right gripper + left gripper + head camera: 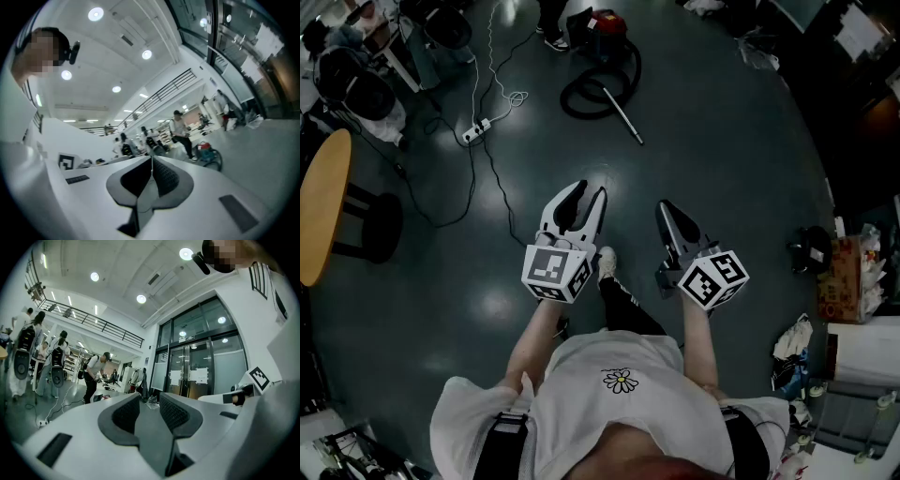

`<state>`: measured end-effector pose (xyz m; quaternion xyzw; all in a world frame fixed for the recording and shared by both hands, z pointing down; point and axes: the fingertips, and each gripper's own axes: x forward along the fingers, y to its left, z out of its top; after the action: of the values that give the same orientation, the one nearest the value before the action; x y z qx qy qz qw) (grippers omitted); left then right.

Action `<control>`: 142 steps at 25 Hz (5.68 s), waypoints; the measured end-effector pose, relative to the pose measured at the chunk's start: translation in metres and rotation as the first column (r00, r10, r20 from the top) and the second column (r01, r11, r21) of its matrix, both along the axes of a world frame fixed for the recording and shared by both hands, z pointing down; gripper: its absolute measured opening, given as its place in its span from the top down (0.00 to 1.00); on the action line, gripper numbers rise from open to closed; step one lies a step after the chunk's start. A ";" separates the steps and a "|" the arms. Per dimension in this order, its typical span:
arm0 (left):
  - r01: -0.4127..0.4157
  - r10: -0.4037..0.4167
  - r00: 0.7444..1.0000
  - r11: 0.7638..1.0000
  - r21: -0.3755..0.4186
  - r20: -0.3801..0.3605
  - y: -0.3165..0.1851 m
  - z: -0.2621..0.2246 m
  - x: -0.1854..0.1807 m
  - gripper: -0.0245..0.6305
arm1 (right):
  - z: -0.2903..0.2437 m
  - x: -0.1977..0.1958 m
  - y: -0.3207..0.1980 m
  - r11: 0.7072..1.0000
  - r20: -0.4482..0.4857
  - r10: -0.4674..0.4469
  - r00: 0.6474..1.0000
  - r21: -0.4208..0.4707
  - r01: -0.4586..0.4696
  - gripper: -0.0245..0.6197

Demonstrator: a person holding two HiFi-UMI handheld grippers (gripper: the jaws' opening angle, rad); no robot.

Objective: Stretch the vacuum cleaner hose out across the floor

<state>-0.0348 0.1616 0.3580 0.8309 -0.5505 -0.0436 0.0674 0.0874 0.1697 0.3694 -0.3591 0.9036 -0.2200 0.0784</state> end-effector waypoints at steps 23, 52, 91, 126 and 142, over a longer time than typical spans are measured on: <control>-0.002 0.001 1.000 0.999 -0.040 -0.013 -0.504 0.017 -0.133 0.75 | -0.020 -0.154 -0.513 0.995 0.127 -0.099 0.987 0.025 0.097 0.52; 0.052 -0.050 0.997 0.998 -0.021 0.066 -1.065 0.077 -0.166 0.75 | 0.124 -0.141 -1.067 0.971 -0.176 -0.056 0.983 -0.239 0.012 0.52; 0.065 0.038 0.977 0.881 -0.469 0.208 -1.230 0.712 -0.233 0.95 | 0.951 -0.110 -1.099 0.633 -0.683 -0.689 0.242 -0.730 -0.259 0.74; -0.437 0.320 0.720 0.899 0.043 0.616 -1.103 -0.043 -0.198 0.54 | -0.131 -0.248 -1.179 0.242 -0.611 0.786 -0.098 0.158 0.957 0.74; -0.629 0.713 0.654 0.698 -0.344 0.252 -1.033 0.002 -0.202 0.77 | -0.120 -0.348 -1.096 -0.051 -0.474 0.879 0.044 -0.001 0.999 0.73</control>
<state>-0.2373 -0.8712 0.3597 0.9549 -0.2054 0.2031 0.0688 -0.2608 -0.9262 0.2491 0.0082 0.4227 0.8240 -0.3771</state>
